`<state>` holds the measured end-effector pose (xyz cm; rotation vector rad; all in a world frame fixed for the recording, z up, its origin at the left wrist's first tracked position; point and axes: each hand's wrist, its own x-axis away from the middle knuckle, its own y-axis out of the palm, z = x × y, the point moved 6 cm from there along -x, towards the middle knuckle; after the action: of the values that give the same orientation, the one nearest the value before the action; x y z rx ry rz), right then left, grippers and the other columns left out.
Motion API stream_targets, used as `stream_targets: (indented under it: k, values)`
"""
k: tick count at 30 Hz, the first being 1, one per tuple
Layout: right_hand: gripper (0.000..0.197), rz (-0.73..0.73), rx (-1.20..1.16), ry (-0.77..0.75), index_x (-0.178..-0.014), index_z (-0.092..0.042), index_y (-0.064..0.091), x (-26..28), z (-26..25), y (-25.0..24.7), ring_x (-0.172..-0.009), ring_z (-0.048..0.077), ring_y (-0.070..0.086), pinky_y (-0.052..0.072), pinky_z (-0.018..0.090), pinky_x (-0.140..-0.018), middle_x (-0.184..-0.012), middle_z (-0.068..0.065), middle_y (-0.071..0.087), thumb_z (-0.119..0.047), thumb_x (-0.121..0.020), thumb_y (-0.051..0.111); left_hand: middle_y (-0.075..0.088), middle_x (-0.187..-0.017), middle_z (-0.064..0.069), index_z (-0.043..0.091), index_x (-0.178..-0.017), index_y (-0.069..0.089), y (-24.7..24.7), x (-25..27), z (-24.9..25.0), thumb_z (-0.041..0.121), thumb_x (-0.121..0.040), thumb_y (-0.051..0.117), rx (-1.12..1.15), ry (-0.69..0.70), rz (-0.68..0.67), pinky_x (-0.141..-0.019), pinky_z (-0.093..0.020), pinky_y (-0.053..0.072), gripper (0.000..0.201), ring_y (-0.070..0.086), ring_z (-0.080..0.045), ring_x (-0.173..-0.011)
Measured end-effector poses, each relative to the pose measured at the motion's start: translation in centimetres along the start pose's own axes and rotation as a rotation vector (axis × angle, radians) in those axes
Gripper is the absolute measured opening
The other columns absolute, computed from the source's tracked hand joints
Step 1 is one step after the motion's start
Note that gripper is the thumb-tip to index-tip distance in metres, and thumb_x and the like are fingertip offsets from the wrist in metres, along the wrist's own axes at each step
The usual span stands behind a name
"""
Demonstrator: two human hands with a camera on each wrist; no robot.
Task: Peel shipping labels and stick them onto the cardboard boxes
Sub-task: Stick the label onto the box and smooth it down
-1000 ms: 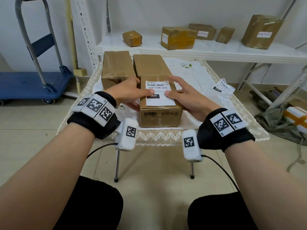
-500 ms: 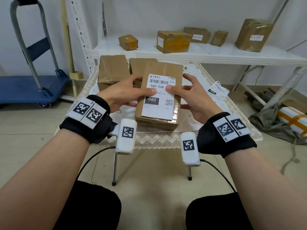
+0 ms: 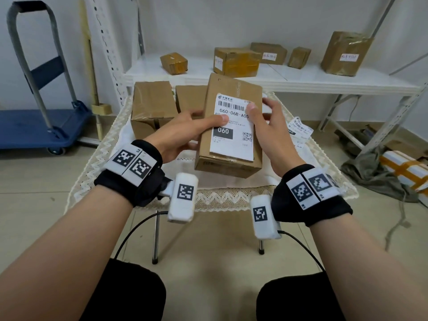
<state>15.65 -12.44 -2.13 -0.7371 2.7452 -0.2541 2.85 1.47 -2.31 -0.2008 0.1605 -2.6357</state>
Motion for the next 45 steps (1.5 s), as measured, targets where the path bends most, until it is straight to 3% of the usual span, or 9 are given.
stream_targets:
  k: [3,5,8,10,20,31,39,45]
  values:
    - [0.068,0.114,0.175,-0.278,-0.16,-0.028,0.023,0.4,-2.1,-0.6,-0.142,0.016,0.036,0.035,0.034,-0.113,-0.157,0.005,0.026,-0.052,-0.103,0.05,0.079,-0.107,0.001,0.015,-0.132,0.059,0.0,0.0,0.3,0.041,-0.088,0.074,-0.012,0.003,-0.011,-0.093,-0.037,0.058,0.053,0.075,-0.014,-0.101]
    - [0.069,0.155,0.325,-0.489,-0.162,-0.025,0.022,1.0,-3.6,-0.7,-0.151,0.018,0.024,0.027,0.04,-0.12,-0.164,0.007,0.019,-0.051,-0.103,0.047,0.079,-0.105,0.0,0.015,-0.128,0.063,-0.1,0.1,0.5,0.04,-0.087,0.076,-0.032,0.015,-0.007,-0.094,-0.037,0.057,0.049,0.076,-0.016,-0.099]
    - [0.069,0.167,0.487,-0.637,-0.162,-0.022,0.024,1.7,-4.2,0.2,-0.156,0.022,0.017,0.02,0.058,-0.123,-0.169,0.01,0.014,-0.051,-0.103,0.043,0.079,-0.102,-0.002,0.016,-0.122,0.067,0.4,0.5,0.9,0.042,-0.086,0.076,-0.09,0.03,-0.032,-0.085,-0.032,0.058,0.045,0.077,-0.019,-0.094]
    - [0.068,0.178,0.545,-0.672,-0.163,-0.021,0.024,2.0,-4.3,0.9,-0.157,0.026,0.016,0.019,0.062,-0.121,-0.17,0.011,0.013,-0.05,-0.103,0.04,0.079,-0.098,-0.004,0.016,-0.117,0.069,1.1,0.8,1.0,0.038,-0.088,0.075,-0.101,0.026,-0.068,-0.073,-0.028,0.057,0.037,0.076,-0.02,-0.087]
    - [0.06,0.36,0.591,-0.591,-0.162,-0.024,0.025,0.5,-3.7,-1.3,-0.158,0.026,0.014,0.006,0.055,-0.126,-0.17,0.009,0.014,-0.046,-0.107,0.034,0.08,-0.099,-0.005,0.022,-0.122,0.067,1.8,1.7,1.3,0.031,-0.088,0.074,-0.123,-0.001,-0.162,-0.063,-0.023,0.059,0.036,0.077,-0.019,-0.082]
    - [0.053,0.498,0.522,-0.53,-0.16,-0.021,0.029,0.0,-3.0,-3.2,-0.155,0.021,0.02,0.018,0.056,-0.123,-0.167,0.011,0.022,-0.038,-0.11,0.036,0.08,-0.096,-0.004,0.02,-0.122,0.066,1.7,1.5,1.0,0.033,-0.086,0.076,-0.133,-0.044,-0.135,-0.058,-0.023,0.059,0.04,0.078,-0.018,-0.078]
    - [0.06,0.337,0.533,-0.594,-0.161,-0.025,0.027,1.4,-3.9,-0.8,-0.156,0.021,0.02,0.018,0.058,-0.123,-0.169,0.009,0.019,-0.047,-0.106,0.032,0.08,-0.097,-0.003,0.021,-0.121,0.068,1.8,1.4,1.1,0.041,-0.086,0.075,-0.162,-0.023,-0.136,-0.064,-0.026,0.056,0.041,0.077,-0.02,-0.082]
    - [0.057,0.347,0.568,-0.554,-0.161,-0.027,0.026,0.8,-3.5,-1.0,-0.156,0.023,0.017,0.014,0.056,-0.124,-0.169,0.008,0.019,-0.045,-0.107,0.031,0.079,-0.103,-0.007,0.02,-0.126,0.064,1.8,1.3,1.1,0.039,-0.083,0.077,-0.147,-0.022,-0.172,-0.075,-0.031,0.057,0.049,0.077,-0.026,-0.091]
